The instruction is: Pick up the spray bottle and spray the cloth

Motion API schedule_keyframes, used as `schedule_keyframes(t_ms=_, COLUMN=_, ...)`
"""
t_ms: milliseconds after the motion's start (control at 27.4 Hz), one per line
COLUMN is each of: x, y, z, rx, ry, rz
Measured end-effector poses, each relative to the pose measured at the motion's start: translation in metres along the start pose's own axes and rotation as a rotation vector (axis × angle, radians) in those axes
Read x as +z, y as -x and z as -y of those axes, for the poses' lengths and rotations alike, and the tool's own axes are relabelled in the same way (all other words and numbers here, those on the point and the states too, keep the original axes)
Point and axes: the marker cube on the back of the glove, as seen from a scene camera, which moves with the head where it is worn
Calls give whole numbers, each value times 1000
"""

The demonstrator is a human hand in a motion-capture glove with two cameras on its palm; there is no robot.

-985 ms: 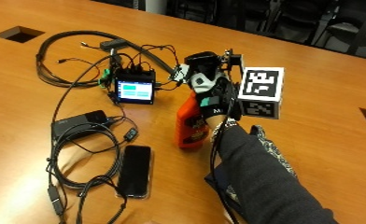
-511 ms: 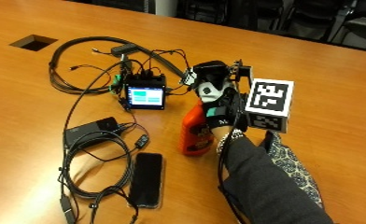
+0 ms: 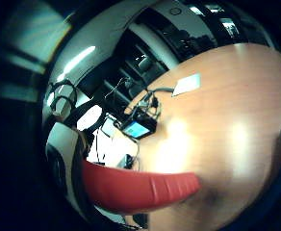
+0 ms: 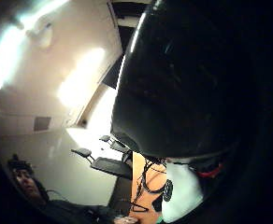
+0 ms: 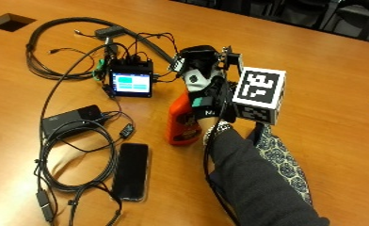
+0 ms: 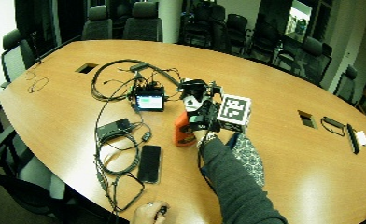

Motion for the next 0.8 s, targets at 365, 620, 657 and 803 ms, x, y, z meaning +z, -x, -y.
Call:
schedule_keyframes(t_ms=365, x=2, y=-35, z=-18, rx=92, ry=22, rz=-38)
schedule_keyframes(t_ms=620, x=14, y=-32, z=-38, rx=197, ry=192, rz=-77)
schedule_keyframes(t_ms=657, x=17, y=-29, z=-39, rx=189, ry=225, rz=-80)
schedule_keyframes(t_ms=803, x=30, y=-23, z=-49, rx=121, ry=354, rz=-121)
